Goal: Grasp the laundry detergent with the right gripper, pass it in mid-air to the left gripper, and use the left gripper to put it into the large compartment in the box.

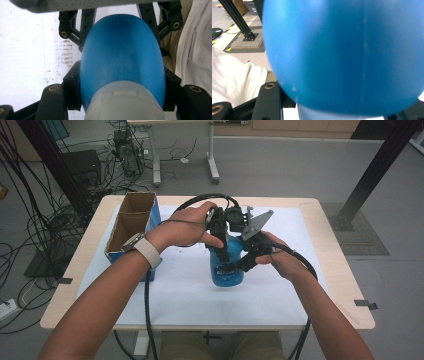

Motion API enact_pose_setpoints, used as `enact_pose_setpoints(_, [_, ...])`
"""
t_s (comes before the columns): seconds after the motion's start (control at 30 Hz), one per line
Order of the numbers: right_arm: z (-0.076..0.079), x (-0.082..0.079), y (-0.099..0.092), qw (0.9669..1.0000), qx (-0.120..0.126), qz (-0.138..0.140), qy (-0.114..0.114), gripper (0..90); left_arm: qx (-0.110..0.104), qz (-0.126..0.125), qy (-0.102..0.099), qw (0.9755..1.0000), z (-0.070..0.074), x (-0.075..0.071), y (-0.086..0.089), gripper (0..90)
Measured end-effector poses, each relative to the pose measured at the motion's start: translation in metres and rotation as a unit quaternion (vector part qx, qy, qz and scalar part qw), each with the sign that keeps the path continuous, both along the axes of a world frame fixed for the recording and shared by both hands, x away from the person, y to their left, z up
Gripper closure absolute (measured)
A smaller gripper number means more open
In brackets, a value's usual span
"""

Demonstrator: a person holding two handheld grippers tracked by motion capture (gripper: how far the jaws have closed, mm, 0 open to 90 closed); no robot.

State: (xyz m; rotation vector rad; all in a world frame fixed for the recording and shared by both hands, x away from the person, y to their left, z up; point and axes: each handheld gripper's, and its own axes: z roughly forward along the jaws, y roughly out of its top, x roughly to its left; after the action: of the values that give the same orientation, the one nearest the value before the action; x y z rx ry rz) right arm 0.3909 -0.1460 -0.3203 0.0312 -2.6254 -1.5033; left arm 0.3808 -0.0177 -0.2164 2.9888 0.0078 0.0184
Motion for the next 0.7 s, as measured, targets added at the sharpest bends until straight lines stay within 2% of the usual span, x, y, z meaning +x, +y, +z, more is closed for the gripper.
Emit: enact_pose_setpoints(0.7, [0.0018, -0.0010, 0.0011, 1.0000, 0.000, 0.002, -0.007, 41.8, 0.001, 0.004, 0.000, 1.0000, 0.0021, -0.0016, 0.0020, 37.2])
